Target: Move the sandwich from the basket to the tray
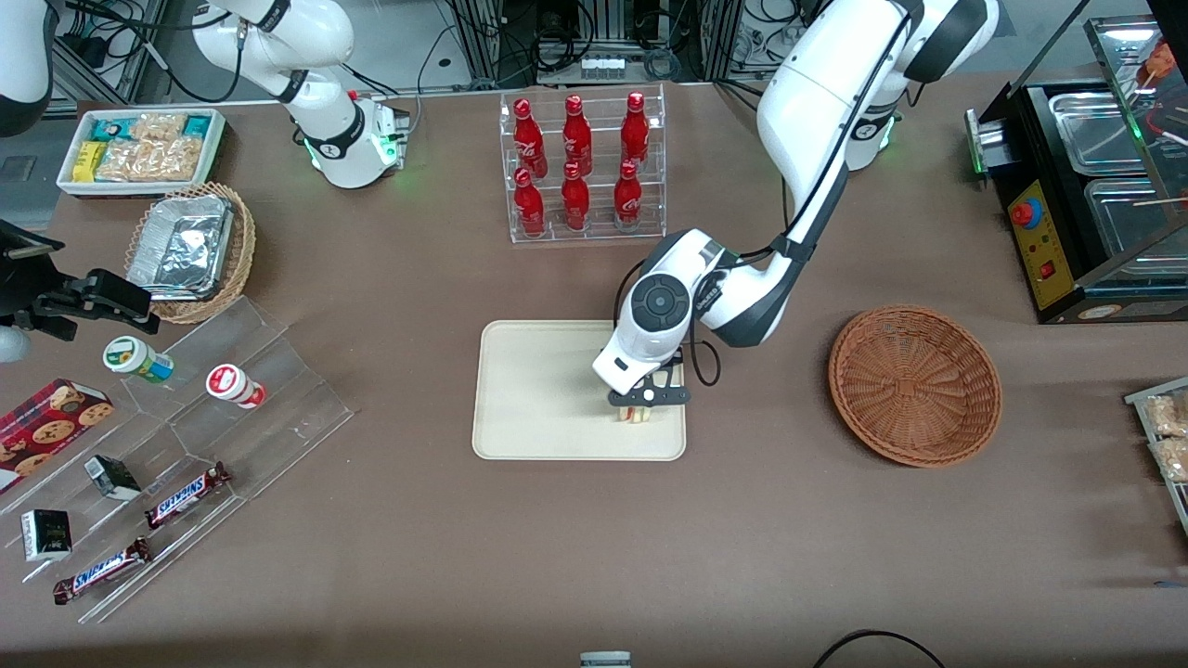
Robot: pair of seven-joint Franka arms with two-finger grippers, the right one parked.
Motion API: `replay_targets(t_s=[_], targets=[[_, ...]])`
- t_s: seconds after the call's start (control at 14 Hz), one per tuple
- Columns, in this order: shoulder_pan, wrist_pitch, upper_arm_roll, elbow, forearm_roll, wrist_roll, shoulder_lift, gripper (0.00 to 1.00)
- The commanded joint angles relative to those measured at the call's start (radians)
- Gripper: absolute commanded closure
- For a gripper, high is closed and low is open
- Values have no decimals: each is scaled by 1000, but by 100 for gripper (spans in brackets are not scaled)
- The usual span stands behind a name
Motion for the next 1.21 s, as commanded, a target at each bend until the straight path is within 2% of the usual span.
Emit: replay_targets(t_s=[0.0, 0.14, 0.21, 0.43, 0.57, 0.86, 1.0, 1.14], targets=[[-3, -6, 6, 43, -17, 11, 28, 76], [-2, -6, 6, 66, -15, 17, 55, 65], [-2, -6, 7, 73, -15, 15, 62, 56], [-2, -10, 7, 74, -14, 6, 37, 15], [15, -45, 10, 61, -15, 3, -44, 3], [143, -329, 13, 62, -29, 21, -245, 0], [215, -410, 16, 57, -14, 32, -325, 0], [297, -449, 18, 18, -9, 145, -409, 0]])
